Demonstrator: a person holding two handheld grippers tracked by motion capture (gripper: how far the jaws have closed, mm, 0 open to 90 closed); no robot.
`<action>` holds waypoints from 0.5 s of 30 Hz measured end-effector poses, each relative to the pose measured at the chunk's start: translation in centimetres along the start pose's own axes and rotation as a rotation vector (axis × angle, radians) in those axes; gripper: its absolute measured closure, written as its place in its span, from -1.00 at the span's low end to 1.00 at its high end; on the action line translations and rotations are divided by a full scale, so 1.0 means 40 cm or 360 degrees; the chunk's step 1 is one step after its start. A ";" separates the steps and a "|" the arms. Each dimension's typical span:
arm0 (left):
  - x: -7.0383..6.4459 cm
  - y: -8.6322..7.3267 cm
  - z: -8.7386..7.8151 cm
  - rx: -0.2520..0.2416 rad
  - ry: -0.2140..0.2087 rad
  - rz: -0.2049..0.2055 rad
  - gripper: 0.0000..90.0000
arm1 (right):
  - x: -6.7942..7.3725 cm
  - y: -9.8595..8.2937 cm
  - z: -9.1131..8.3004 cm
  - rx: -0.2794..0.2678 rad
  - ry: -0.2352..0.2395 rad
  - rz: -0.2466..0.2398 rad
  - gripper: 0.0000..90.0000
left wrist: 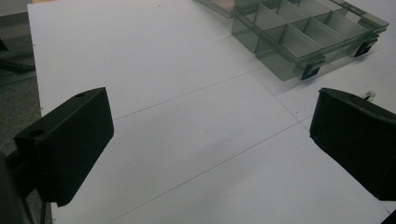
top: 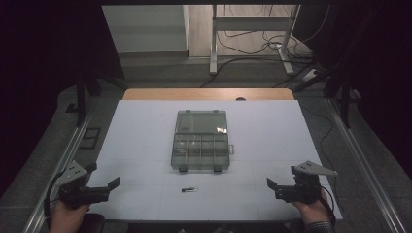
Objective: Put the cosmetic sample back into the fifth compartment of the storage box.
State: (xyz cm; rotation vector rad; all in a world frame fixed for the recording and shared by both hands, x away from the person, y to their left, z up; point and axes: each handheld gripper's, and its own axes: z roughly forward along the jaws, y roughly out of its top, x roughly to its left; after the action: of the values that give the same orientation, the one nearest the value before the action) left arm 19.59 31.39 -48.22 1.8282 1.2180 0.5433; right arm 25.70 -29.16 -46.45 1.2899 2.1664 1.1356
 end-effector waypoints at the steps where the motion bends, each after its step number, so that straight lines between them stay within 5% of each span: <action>1: 0.000 0.000 0.000 0.0000 0.0000 0.0000 -0.99 | 0.001 0.000 0.001 0.0004 0.0001 -0.0008 -1.00; 15: -0.002 -0.001 0.000 0.0000 -0.0005 0.0015 -0.98 | 0.021 0.011 0.020 0.0053 0.0064 -0.0116 -1.00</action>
State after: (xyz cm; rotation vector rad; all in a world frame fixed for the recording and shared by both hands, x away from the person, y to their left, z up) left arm 19.54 31.35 -48.23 1.8346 1.2079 0.5456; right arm 26.02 -27.98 -46.52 1.2013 2.2515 1.1102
